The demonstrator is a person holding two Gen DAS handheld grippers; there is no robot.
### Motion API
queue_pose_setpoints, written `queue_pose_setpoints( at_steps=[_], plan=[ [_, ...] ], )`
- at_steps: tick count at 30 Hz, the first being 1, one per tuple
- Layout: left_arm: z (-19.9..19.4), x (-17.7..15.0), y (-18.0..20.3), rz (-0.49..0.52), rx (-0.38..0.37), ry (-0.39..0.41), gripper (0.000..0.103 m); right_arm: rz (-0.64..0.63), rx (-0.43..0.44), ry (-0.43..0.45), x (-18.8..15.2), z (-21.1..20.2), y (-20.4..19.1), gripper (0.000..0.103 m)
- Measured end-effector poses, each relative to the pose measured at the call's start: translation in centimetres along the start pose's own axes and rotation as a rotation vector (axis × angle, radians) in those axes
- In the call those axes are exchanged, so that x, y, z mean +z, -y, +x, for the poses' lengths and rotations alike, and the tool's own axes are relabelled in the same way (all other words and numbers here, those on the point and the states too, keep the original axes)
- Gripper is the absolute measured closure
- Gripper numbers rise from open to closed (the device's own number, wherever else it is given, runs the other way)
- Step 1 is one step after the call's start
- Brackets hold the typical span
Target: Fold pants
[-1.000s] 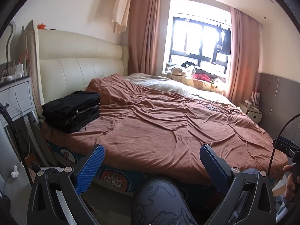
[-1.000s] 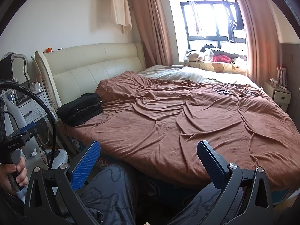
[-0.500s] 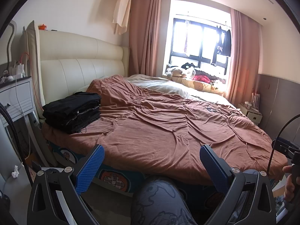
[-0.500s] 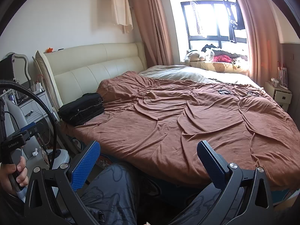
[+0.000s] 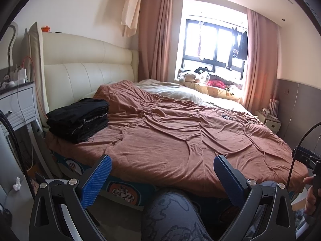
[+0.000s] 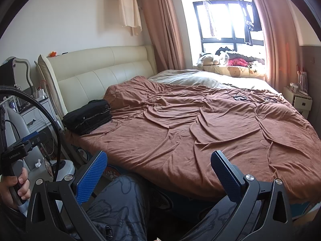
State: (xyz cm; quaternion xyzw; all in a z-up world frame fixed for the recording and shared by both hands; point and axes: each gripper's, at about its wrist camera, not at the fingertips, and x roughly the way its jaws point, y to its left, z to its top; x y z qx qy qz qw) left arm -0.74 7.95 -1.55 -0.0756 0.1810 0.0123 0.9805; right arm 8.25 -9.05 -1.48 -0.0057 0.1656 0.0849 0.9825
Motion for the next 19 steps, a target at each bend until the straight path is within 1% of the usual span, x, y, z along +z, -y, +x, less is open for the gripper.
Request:
queue_pose_setpoints(
  at_steps=[19],
  plan=[
    [-0.24,-0.11,-0.3,0.001,-0.005,-0.001,0.001,0.005,0.003,-0.009,0.03,0.01,0.0,0.0]
  ],
)
